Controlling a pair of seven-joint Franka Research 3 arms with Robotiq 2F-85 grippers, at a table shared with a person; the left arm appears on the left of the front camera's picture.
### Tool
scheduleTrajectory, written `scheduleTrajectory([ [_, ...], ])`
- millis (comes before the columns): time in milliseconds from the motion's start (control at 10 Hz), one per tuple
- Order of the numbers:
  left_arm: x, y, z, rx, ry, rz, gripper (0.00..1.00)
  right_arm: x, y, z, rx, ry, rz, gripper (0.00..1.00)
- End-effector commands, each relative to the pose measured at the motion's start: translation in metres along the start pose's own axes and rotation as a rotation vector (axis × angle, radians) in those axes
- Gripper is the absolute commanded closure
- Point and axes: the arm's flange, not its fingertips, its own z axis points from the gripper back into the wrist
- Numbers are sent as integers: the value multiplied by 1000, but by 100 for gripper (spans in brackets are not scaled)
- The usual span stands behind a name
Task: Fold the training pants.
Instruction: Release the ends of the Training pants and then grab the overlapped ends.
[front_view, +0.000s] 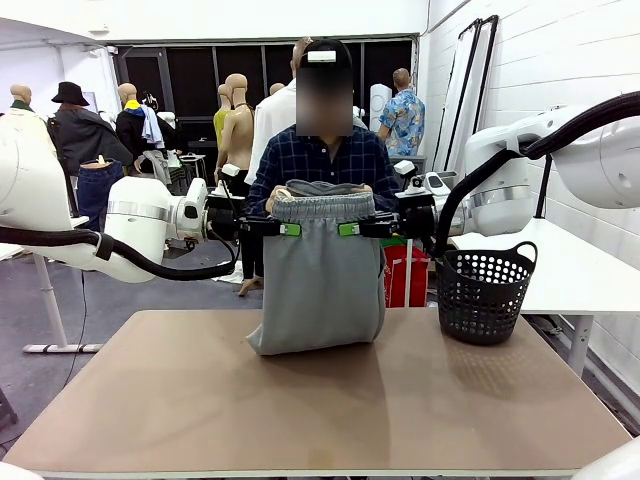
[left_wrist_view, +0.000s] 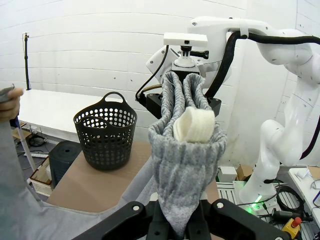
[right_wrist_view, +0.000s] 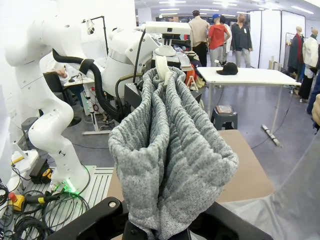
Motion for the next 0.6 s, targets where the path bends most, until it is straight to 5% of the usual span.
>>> scheduleTrajectory([
  [0,3,-1,0,10,1,-12,100,1,1,0,9,-6,2,100],
  [500,3,-1,0,10,1,-12,100,1,1,0,9,-6,2,100],
])
